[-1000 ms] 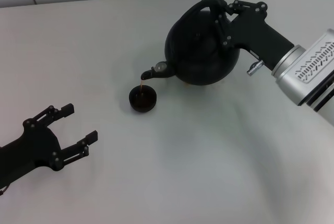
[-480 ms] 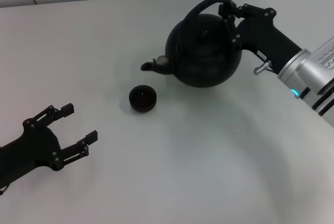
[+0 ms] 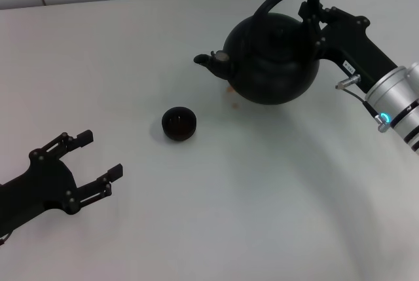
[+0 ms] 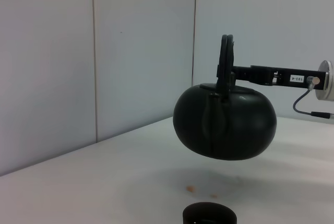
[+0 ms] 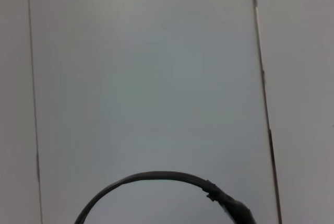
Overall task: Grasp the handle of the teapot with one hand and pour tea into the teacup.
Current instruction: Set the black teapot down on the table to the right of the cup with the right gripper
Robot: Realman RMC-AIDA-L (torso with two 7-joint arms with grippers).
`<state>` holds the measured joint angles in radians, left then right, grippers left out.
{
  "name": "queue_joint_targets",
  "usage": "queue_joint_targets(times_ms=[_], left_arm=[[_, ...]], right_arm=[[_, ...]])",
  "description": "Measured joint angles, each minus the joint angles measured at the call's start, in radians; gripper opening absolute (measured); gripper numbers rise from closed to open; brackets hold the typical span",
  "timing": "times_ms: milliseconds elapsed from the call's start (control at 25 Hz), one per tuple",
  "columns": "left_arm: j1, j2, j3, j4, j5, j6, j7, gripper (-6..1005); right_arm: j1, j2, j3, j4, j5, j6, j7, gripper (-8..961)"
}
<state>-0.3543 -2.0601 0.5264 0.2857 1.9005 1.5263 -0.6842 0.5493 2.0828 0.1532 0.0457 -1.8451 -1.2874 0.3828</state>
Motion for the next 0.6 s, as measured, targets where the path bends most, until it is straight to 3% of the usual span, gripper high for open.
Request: queue_joint_targets(times_ms=[600], left_arm=[[0.000, 0.000, -0.001, 0.000, 0.000, 0.000, 0.000, 833]], right_arm=[[-0.008, 0.000, -0.005, -0.012, -0.005, 0.063, -0.049, 91]])
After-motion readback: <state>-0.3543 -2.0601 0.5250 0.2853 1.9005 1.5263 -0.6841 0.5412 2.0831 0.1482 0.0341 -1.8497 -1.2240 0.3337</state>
